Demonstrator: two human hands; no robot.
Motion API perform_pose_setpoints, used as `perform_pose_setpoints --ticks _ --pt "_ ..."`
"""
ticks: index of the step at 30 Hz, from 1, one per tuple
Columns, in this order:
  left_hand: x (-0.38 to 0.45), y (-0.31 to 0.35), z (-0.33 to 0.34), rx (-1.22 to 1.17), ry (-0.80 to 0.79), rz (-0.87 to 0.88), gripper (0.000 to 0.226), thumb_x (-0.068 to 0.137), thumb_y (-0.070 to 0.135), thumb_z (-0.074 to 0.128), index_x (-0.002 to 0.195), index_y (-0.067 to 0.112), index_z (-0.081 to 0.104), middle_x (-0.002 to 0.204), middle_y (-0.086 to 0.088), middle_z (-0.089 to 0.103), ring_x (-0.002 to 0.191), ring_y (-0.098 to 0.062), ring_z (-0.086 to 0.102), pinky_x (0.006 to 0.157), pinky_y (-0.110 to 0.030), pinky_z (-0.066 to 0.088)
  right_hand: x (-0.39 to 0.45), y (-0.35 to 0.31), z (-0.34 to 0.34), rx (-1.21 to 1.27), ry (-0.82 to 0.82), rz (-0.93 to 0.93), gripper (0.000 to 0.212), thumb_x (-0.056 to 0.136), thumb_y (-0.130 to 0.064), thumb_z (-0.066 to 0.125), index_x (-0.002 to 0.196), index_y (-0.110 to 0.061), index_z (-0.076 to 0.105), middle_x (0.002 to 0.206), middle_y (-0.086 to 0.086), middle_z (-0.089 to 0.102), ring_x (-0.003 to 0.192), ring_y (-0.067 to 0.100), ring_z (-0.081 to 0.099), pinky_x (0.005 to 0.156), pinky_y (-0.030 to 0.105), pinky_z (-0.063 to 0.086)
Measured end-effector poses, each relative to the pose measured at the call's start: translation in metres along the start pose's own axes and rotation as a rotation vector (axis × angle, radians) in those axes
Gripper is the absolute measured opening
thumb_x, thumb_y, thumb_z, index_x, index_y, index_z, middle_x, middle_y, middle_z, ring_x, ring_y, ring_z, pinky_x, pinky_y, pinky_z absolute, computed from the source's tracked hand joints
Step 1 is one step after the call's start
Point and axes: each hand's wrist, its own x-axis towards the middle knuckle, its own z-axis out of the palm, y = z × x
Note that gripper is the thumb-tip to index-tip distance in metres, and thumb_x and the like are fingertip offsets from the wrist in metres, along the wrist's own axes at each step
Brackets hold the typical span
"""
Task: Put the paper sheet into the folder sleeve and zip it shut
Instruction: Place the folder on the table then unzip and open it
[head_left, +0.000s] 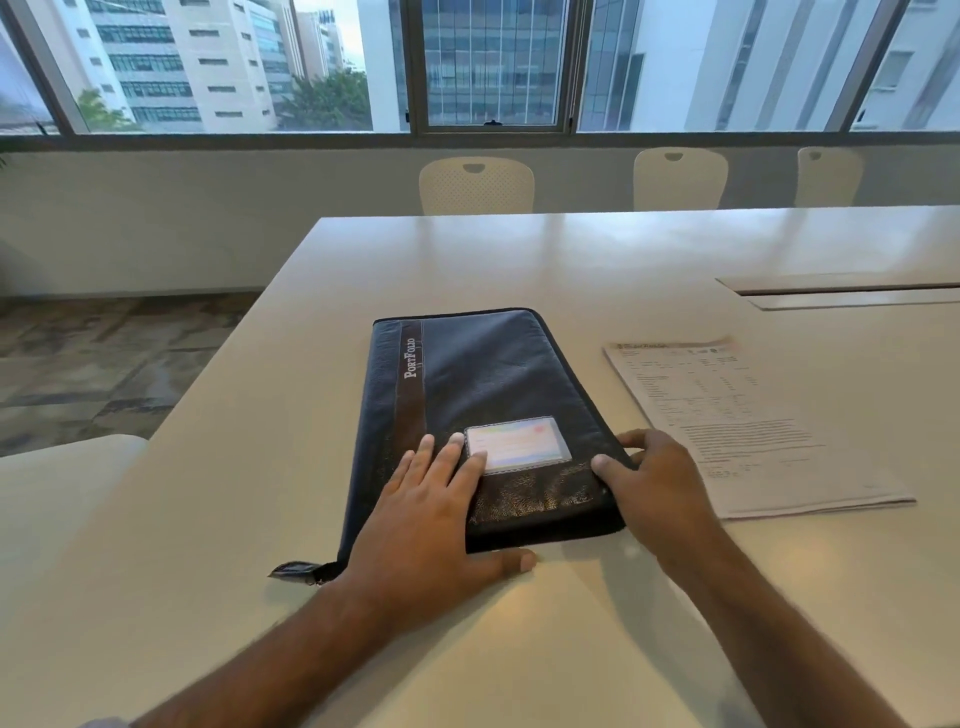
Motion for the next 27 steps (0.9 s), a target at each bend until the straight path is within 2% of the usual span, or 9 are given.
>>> perform_pose_setpoints --ticks 4,8,11,15,18,21,23,25,27 --pt "-0.003 0.007 -0.012 -0.289 0.152 -0.006 0.089 0.074 0.067 0.064 0.148 0.035 0.027 0.159 0.014 0.019 0.147 -0.011 0.014 0.119 -0.039 0.021 -0.005 -0.031 -0.023 0.191 -0.003 -0.156 0.025 0.087 -0.018 0.068 0.111 -0.022 0.06 0.08 0.004 0.072 0.067 0.013 0.072 0.059 0.031 0.06" --pt "-0.006 0.013 -0.021 -0.513 0.331 -0.036 0.069 0.08 0.033 0.074 0.141 0.035 0.042 0.149 0.021 0.035 0.135 -0.001 0.036 0.111 -0.033 0.037 -0.014 -0.073 -0.033 0.408 -0.035 -0.33 0.02 0.088 -0.021 0.069 0.107 -0.022 0.064 0.066 -0.001 0.069 0.061 0.01 0.069 0.053 0.019 0.053" --pt "-0.01 0.011 -0.023 -0.642 0.422 -0.089 0.064 0.083 0.025 0.074 0.14 0.033 0.045 0.14 0.018 0.049 0.129 -0.003 0.046 0.106 -0.031 0.042 -0.021 -0.093 -0.029 0.581 -0.105 -0.429 0.031 0.083 -0.042 0.063 0.103 -0.019 0.068 0.063 -0.005 0.066 0.058 0.007 0.062 0.055 0.015 0.049" --pt "-0.017 0.006 -0.027 -0.793 0.536 -0.16 0.054 0.088 0.041 0.065 0.139 0.038 0.046 0.128 0.03 0.054 0.119 0.008 0.051 0.092 -0.004 0.039 -0.016 -0.092 -0.012 0.613 -0.163 -0.445 0.046 0.08 -0.054 0.054 0.101 -0.016 0.069 0.067 0.007 0.063 0.061 0.014 0.057 0.055 0.02 0.048" --pt "-0.022 0.002 -0.032 -0.878 0.639 -0.218 0.047 0.09 0.041 0.059 0.136 0.033 0.053 0.122 0.027 0.062 0.112 0.008 0.056 0.083 -0.001 0.039 -0.005 -0.074 0.009 0.428 -0.215 -0.449 0.033 0.083 -0.051 0.057 0.096 -0.023 0.068 0.076 0.01 0.067 0.065 0.016 0.06 0.059 0.021 0.047" --pt "-0.029 -0.005 -0.035 -0.918 0.749 -0.325 0.011 0.093 0.036 0.057 0.102 0.034 0.064 0.074 0.019 0.066 0.068 0.005 0.061 0.059 -0.014 0.046 0.008 -0.046 0.03 0.038 -0.302 -0.472 0.038 0.087 -0.053 0.057 0.116 -0.027 0.061 0.095 -0.008 0.066 0.083 0.001 0.061 0.075 0.022 0.05" --pt "-0.033 -0.011 -0.034 -0.947 0.811 -0.444 0.014 0.095 0.03 0.059 0.081 0.032 0.062 0.055 0.01 0.056 0.048 -0.002 0.05 0.047 -0.023 0.041 0.015 -0.03 0.04 -0.167 -0.326 -0.505 0.043 0.09 -0.051 0.057 0.126 -0.028 0.055 0.117 -0.01 0.061 0.103 0.0 0.056 0.092 0.029 0.049" --pt "-0.036 -0.018 -0.032 -0.955 0.862 -0.533 0.019 0.094 0.025 0.061 0.076 0.019 0.06 0.055 0.006 0.059 0.046 -0.004 0.051 0.045 -0.021 0.044 0.018 -0.019 0.047 -0.302 -0.341 -0.54 0.048 0.091 -0.051 0.056 0.132 -0.027 0.051 0.134 -0.007 0.053 0.122 0.008 0.047 0.107 0.037 0.038" --pt "-0.038 -0.024 -0.033 -0.951 0.9 -0.586 0.022 0.094 0.022 0.06 0.076 0.011 0.059 0.055 -0.002 0.06 0.045 -0.003 0.053 0.044 -0.022 0.047 0.021 -0.01 0.05 -0.384 -0.348 -0.573 0.052 0.091 -0.052 0.055 0.136 -0.027 0.047 0.142 -0.007 0.047 0.13 0.01 0.041 0.112 0.038 0.028"
